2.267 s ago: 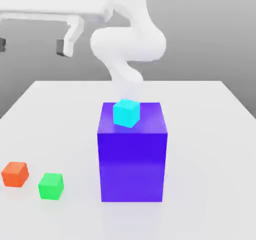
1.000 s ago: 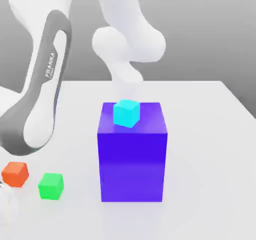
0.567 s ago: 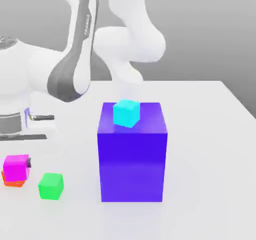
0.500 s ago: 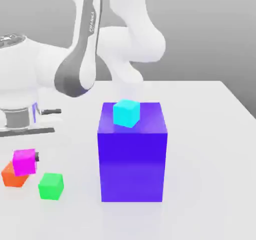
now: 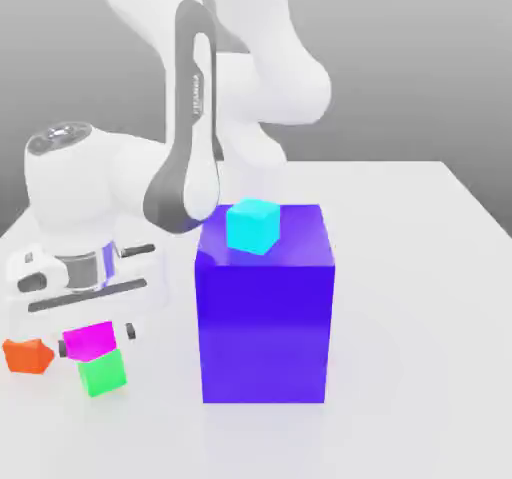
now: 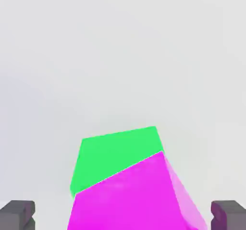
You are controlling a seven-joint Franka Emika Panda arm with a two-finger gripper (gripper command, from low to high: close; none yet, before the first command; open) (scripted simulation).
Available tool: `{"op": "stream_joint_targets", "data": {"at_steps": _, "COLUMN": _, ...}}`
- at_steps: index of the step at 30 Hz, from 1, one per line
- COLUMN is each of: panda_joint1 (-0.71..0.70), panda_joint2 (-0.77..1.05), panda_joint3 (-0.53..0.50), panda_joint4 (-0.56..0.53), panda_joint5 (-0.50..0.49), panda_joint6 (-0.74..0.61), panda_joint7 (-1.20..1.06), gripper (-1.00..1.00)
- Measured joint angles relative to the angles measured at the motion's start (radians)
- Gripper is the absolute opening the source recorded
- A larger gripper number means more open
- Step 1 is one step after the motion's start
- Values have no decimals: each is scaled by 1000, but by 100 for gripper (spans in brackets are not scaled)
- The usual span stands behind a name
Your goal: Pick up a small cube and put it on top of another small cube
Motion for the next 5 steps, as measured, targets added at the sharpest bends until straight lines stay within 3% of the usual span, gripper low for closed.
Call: {"op": "stream_joint_targets", "data": {"at_steps": 5, "panda_joint1": -3, "panda_joint2": -147, "panda_joint3": -18, "panda_joint4": -7, "panda_joint5": -85, "panda_joint6": -136, "panda_joint7": 61, "gripper": 100}}
